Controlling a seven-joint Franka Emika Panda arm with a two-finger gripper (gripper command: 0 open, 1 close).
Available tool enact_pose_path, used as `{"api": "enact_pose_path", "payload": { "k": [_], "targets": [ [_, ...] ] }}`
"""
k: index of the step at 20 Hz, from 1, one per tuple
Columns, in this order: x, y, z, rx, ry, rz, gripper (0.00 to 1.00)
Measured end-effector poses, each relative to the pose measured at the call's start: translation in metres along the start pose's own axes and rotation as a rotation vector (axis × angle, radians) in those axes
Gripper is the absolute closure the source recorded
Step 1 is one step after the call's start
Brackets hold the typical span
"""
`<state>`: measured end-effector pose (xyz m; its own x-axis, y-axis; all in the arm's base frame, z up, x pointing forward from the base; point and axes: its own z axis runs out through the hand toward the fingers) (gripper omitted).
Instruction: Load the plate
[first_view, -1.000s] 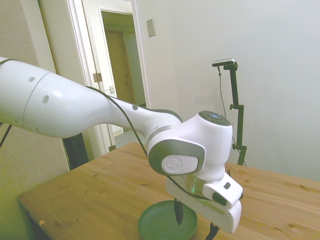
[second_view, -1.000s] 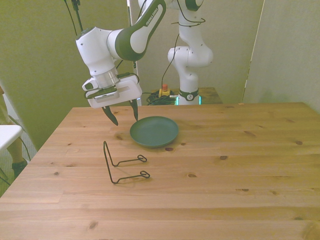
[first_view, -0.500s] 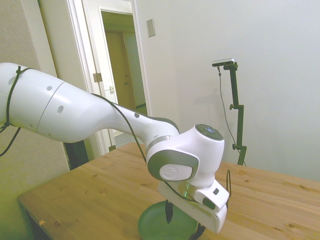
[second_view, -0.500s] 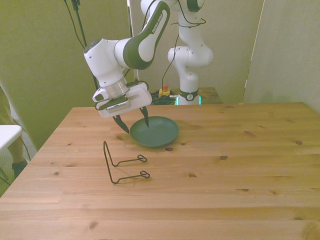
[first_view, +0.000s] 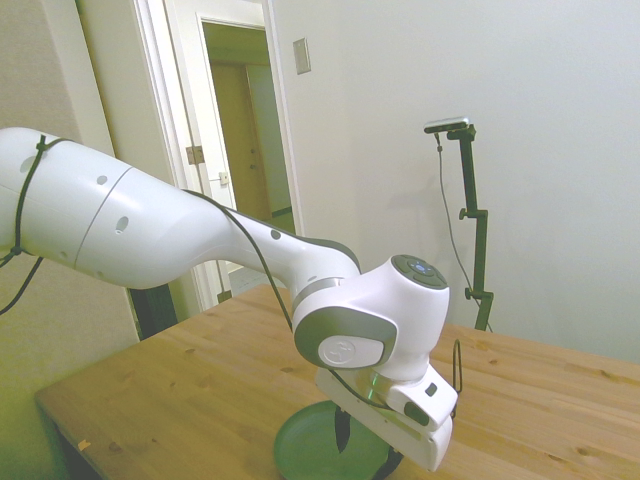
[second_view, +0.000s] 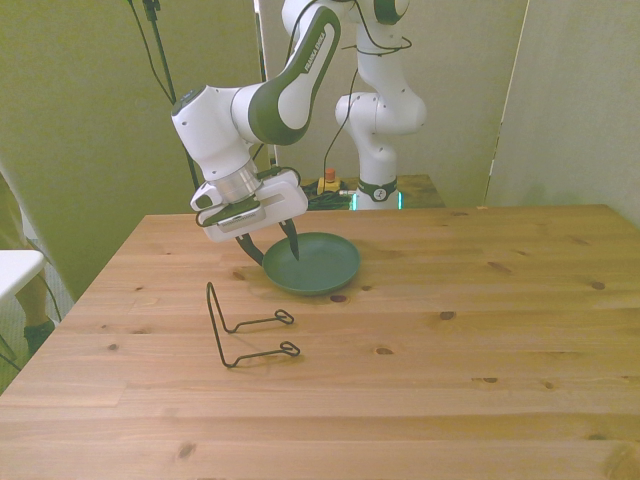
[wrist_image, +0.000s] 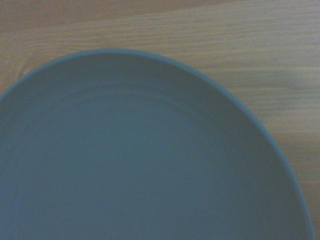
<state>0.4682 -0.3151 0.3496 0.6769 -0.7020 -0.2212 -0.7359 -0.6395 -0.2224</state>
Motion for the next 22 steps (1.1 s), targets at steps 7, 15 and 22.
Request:
{"api": "enact_pose_path", "payload": {
  "k": [7,15,22],
  "targets": [
    [0.001,0.007,0.003,0.014,-0.004,0.019,1.0],
    [0.001,0.012,0.005,0.014,-0.007,0.021,1.0],
    [-0.004,0.014,-0.027,0.031,0.048,0.019,1.0]
  ]
}}
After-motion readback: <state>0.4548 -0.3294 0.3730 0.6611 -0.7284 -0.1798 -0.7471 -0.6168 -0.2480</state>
